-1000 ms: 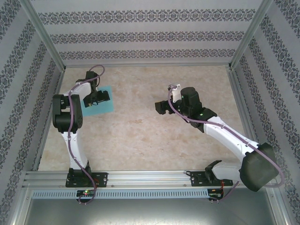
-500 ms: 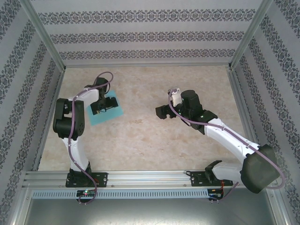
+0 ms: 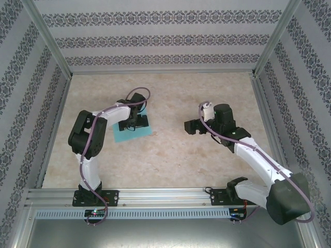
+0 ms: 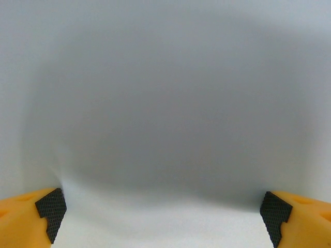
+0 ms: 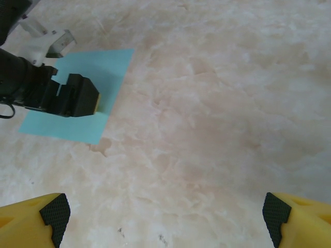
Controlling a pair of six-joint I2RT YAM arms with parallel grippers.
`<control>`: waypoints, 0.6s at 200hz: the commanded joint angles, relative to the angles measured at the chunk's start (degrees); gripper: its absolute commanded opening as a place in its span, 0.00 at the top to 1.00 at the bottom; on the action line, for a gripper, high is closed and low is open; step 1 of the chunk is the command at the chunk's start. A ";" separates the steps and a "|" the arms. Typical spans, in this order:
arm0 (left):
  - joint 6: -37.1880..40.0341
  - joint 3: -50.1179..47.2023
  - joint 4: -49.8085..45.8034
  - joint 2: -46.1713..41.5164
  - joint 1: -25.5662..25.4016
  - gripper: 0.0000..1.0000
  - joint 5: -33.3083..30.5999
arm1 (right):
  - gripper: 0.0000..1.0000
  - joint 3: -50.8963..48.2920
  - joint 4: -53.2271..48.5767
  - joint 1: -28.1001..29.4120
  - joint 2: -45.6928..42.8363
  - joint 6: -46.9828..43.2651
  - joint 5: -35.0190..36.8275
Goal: Fold a paper plane with a square sheet of paper (pick it up from the middle)
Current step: Move the square sheet of paper to the center of the table.
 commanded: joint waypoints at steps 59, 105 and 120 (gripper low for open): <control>-8.16 5.87 -0.52 11.61 -15.37 0.00 9.50 | 0.02 -3.82 -5.41 -1.29 -7.88 3.60 -4.18; -7.32 9.31 -2.38 13.42 -20.71 0.00 9.61 | 0.02 -5.32 -10.20 -1.53 -12.82 5.58 -1.61; -5.02 11.69 -4.28 14.25 -22.21 0.00 9.68 | 0.02 -5.68 -10.79 -1.52 -13.53 6.47 -1.62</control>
